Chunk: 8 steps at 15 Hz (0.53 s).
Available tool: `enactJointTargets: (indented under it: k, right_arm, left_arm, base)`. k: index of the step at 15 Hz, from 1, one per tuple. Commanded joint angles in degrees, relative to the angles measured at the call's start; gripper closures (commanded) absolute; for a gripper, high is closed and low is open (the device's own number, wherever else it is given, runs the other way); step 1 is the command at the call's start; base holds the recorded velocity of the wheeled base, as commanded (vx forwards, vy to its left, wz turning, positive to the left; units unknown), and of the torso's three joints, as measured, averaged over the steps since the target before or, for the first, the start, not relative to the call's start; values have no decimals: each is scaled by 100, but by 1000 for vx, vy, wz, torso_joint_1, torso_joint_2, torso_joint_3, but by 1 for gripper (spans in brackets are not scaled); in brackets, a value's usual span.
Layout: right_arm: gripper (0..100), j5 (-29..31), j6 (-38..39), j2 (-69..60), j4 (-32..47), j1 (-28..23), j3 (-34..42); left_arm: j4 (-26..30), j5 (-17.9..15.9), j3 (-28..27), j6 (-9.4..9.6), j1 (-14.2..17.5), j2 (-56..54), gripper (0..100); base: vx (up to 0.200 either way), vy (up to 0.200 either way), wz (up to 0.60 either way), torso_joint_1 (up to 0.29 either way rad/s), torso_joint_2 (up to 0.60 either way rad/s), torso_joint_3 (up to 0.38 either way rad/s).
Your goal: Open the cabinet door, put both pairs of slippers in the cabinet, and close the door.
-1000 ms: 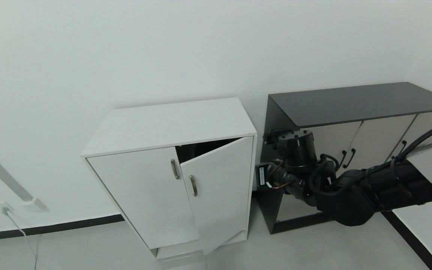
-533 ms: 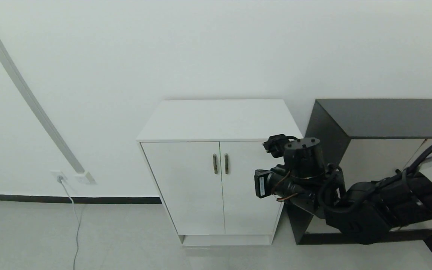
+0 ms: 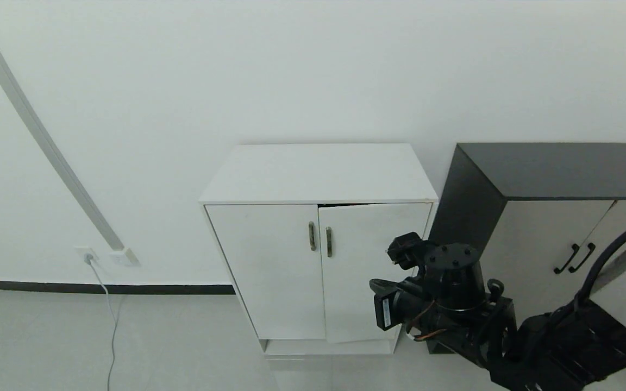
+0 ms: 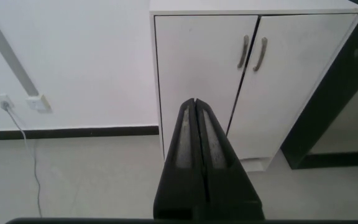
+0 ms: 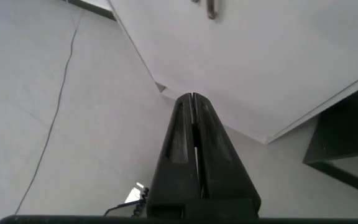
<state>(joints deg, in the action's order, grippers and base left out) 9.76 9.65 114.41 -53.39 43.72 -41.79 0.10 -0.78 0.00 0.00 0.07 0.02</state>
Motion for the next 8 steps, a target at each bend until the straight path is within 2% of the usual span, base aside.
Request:
enactJointTargets:
  k: [1, 8]
  right_arm:
    - [100, 8, 1, 205, -189, 67, 250]
    - [100, -10, 10, 372, -286, 181, 321]
  left_arm:
    - [-1, -1, 0, 0, 1, 6, 100]
    - [-1, -1, 0, 0, 1, 6, 100]
  base:
    - [200, 0, 0, -2, 2, 2]
    - [200, 0, 0, 2, 4, 4]
